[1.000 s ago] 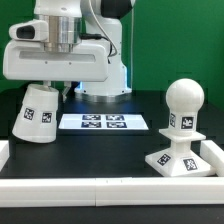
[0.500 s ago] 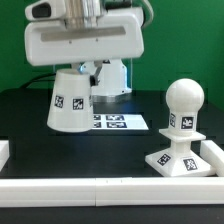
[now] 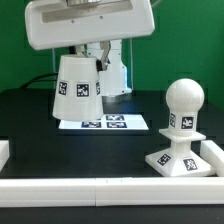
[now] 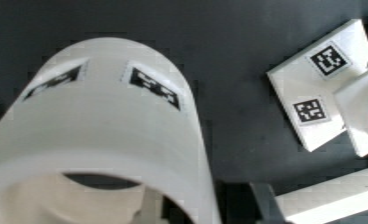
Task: Assemble lamp
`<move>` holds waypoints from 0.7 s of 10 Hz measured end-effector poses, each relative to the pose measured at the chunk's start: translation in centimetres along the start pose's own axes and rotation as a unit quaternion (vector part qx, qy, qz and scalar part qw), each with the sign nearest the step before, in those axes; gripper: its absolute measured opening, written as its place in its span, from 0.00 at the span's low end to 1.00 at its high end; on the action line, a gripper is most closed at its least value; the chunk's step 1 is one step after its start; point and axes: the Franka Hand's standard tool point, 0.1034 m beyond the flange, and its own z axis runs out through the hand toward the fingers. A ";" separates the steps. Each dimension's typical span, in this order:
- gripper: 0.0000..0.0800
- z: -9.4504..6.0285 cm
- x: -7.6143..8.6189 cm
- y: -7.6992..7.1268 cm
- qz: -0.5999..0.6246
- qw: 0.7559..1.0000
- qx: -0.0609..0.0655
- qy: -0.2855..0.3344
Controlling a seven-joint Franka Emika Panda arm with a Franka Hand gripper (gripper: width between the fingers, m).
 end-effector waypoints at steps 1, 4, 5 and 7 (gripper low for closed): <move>0.06 0.0 0.0 -0.1 0.003 1.000 0.000 0.000; 0.06 -2.2 0.6 -4.4 0.045 0.999 0.016 -0.013; 0.06 -3.3 0.9 -5.9 0.051 0.998 0.022 -0.017; 0.06 -5.1 1.4 -8.3 0.072 0.997 0.026 -0.027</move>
Offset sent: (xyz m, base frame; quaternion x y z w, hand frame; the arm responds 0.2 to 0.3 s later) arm 0.0229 0.0459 0.0414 0.0396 -0.0188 0.0751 0.9962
